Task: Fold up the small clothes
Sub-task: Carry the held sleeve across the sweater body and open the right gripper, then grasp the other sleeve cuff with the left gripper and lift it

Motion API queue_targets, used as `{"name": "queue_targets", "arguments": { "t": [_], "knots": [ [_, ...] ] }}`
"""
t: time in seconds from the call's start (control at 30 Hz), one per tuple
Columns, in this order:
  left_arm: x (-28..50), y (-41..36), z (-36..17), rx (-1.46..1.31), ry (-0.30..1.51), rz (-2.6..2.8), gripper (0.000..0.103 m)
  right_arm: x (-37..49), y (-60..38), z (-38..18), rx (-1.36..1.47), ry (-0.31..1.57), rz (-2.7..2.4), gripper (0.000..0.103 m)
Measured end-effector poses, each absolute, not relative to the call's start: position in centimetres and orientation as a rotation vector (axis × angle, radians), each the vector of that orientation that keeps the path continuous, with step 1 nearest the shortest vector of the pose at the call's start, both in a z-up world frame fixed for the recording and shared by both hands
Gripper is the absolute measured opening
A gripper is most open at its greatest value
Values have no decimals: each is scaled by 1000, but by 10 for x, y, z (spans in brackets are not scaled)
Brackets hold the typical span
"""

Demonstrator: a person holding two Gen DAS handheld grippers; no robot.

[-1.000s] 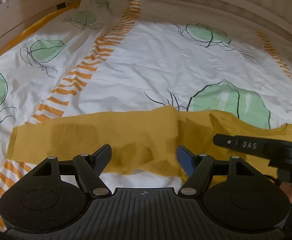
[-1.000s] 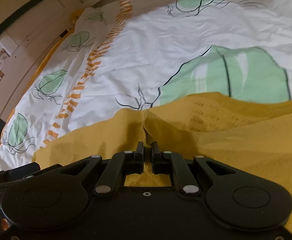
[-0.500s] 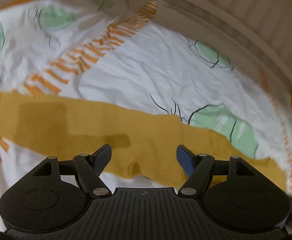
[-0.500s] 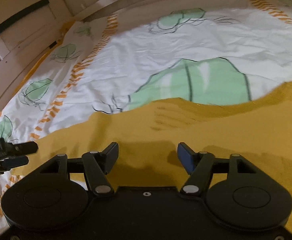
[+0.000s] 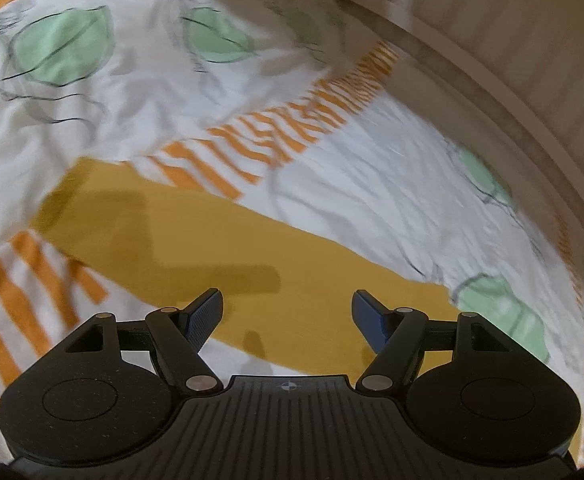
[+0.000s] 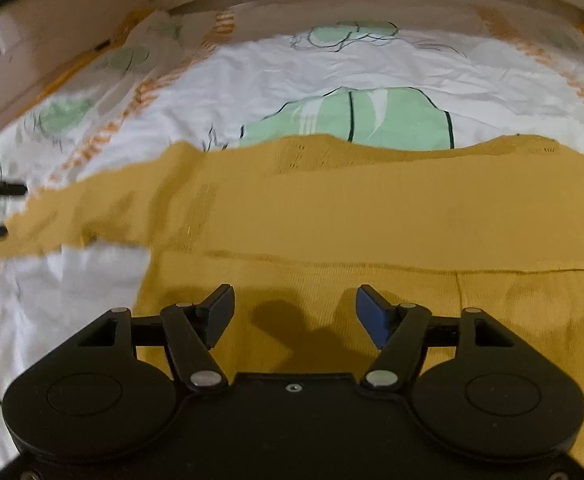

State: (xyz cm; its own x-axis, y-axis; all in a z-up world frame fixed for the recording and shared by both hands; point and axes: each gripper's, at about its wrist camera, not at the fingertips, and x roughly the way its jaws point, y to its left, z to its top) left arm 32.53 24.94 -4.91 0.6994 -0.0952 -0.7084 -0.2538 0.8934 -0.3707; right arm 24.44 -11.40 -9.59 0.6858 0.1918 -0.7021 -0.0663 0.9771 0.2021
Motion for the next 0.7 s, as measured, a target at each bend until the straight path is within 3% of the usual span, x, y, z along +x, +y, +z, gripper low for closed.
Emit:
{"name": "queue_targets", "arguments": {
  "t": [0.17,0.7],
  "knots": [
    [320,280,-58,-491,777,148,70,231,-94,-107,52,801,159,76],
    [310,364,-99,-731,722,251,70,225,-88,-115,57,794,181,90]
  ]
}}
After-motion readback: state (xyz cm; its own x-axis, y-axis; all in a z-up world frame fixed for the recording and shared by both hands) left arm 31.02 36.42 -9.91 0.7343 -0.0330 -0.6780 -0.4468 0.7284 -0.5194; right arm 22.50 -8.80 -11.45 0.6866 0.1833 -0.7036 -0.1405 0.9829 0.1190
